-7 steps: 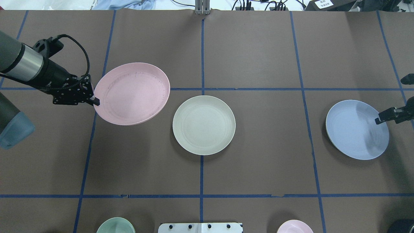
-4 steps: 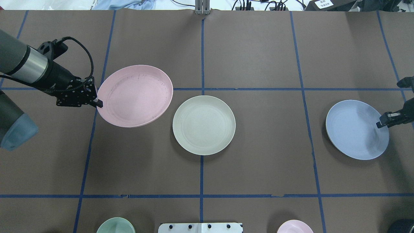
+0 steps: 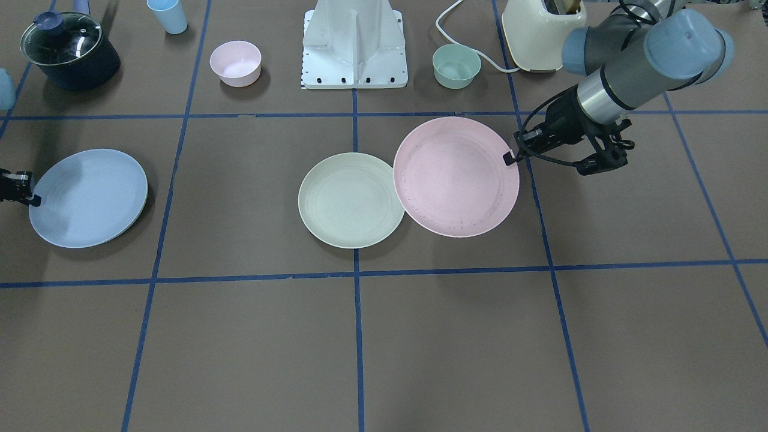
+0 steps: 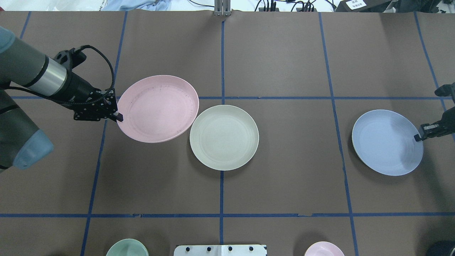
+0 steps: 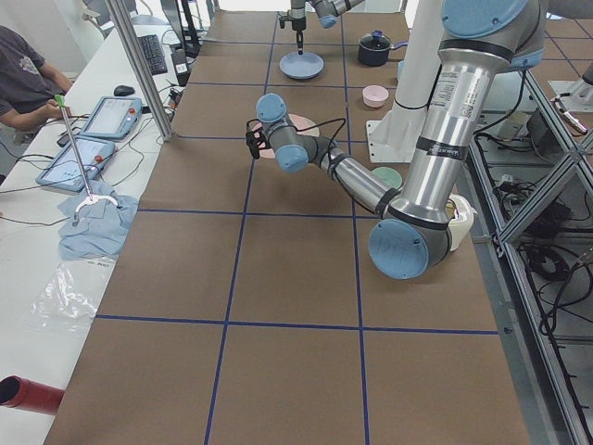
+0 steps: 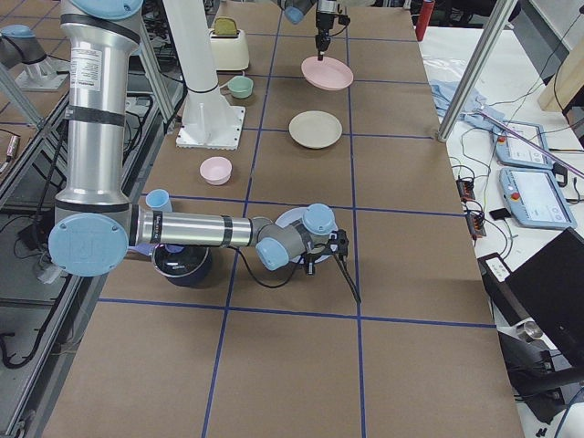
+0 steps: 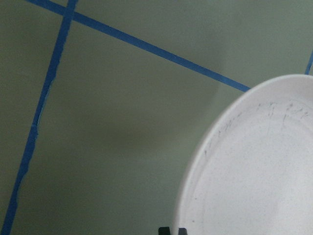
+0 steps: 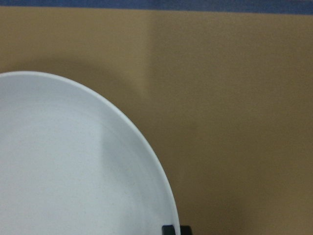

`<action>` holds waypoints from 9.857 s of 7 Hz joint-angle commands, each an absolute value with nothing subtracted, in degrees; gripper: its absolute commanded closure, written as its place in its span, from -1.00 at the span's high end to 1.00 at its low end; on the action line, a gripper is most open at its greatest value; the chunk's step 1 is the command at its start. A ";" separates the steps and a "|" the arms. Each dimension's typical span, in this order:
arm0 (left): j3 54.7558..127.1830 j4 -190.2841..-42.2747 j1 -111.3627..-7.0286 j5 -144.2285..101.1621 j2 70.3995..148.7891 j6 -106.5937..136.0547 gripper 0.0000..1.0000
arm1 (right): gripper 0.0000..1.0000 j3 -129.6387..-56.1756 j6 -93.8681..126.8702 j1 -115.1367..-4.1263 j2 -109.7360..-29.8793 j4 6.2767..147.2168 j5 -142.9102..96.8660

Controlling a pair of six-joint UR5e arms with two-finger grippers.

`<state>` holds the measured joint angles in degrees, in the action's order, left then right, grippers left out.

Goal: Stack three plates with pink and blue

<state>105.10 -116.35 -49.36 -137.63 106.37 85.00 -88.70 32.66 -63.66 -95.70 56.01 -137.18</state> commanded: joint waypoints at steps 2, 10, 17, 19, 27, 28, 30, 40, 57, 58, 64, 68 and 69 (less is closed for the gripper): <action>104.33 -116.37 -41.07 -129.85 111.34 92.62 -1.00 | -1.00 -90.95 32.78 -70.29 -95.10 55.99 -145.26; 88.94 -130.34 -33.14 -122.70 119.26 99.14 -1.00 | -1.00 -94.22 42.36 -70.58 -89.47 56.43 -148.18; 90.52 -129.99 -34.01 -122.52 119.10 98.44 1.00 | -1.00 -94.31 48.90 -70.05 -85.02 56.43 -148.27; 91.93 -129.81 -37.95 -123.04 116.65 98.18 1.00 | -1.00 -95.79 61.64 -64.11 -78.26 56.42 -145.57; 99.32 -123.57 -51.58 -126.56 103.19 69.18 1.00 | -1.00 -94.83 85.25 -36.75 -62.40 59.50 -120.76; 99.40 -123.57 -51.59 -126.56 103.10 69.00 1.00 | -1.00 -94.75 85.25 -35.78 -62.40 59.59 -119.37; 99.32 -123.57 -51.59 -126.56 103.10 68.99 1.00 | -1.00 -94.31 85.17 -35.16 -62.58 59.68 -119.18; 99.40 -122.62 -55.44 -128.22 101.18 61.42 1.00 | 1.00 -97.29 81.07 -43.38 -65.64 65.02 -120.32; 99.29 -96.29 -87.01 -125.95 84.29 -0.44 1.00 | 1.00 -96.06 12.75 -86.56 -98.27 78.97 -133.51; 101.75 -93.11 -87.01 -126.03 83.85 -0.53 1.00 | 1.00 -97.28 12.66 -86.83 -98.26 82.15 -133.42; 101.16 -92.11 -87.01 -129.37 83.67 -1.32 1.00 | 1.00 -105.55 4.44 -92.70 -98.88 97.87 -130.16; 101.78 -92.02 -87.01 -129.37 83.67 -1.32 1.00 | 1.00 -105.03 1.50 -95.01 -102.21 97.91 -136.66; 101.78 -92.02 -87.01 -129.37 83.67 -1.32 1.00 | 1.00 -105.38 1.32 -94.92 -102.13 97.82 -136.76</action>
